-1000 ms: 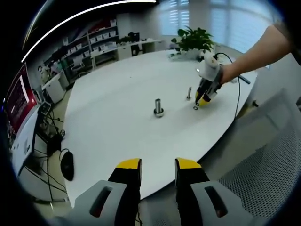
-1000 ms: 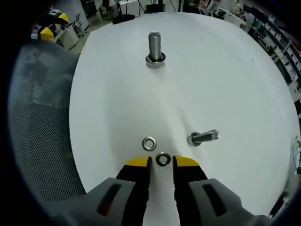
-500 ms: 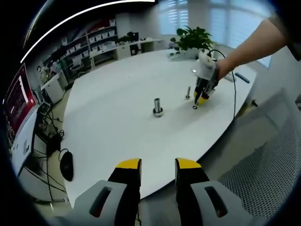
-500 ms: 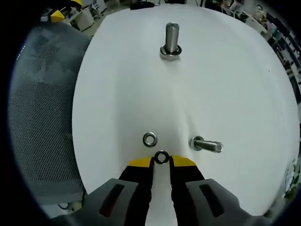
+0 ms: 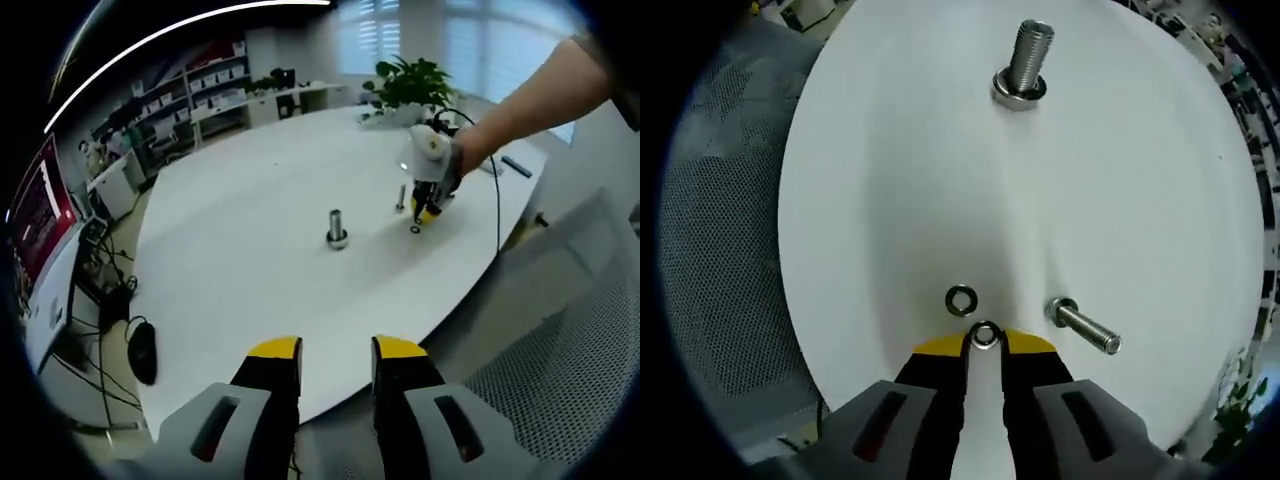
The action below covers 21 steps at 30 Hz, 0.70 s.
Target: Place the washer onto the threaded stud by aligning its center hole with the stud, sliding it down to the base, and recovering from edge contact or off-axis alignment until the washer reaches the visible bottom stop.
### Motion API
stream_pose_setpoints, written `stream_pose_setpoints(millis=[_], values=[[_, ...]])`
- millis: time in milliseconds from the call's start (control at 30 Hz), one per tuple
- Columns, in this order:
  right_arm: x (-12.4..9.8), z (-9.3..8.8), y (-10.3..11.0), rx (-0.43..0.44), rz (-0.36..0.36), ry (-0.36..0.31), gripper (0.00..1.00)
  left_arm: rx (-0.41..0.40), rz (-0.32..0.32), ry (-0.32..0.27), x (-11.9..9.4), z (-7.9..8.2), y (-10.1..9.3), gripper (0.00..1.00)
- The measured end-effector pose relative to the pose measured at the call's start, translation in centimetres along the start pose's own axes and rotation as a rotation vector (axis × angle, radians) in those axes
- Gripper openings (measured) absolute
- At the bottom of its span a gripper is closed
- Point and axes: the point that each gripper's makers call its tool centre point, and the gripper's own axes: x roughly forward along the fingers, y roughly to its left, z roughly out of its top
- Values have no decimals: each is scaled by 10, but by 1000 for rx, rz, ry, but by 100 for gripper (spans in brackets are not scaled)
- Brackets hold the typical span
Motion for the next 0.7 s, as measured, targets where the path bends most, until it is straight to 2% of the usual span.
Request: stream_pose_setpoints(millis=[133, 300, 400, 567, 700], values=[[-2, -2, 0, 25, -34, -48, 14, -4, 4, -8, -1, 1, 0, 26], [-3, -3, -2, 115, -40, -147, 14, -1, 6, -15, -2, 3, 0, 26], [-3, -5, -3, 162, -50, -177, 14, -7, 4, -29, -2, 5, 0, 26], [-4, -5, -2, 167, -76, -211, 14, -2, 1, -32, -2, 5, -1, 26], [-4, -6, -3, 236, -69, -242, 14, -2, -2, -34, -2, 6, -1, 26]])
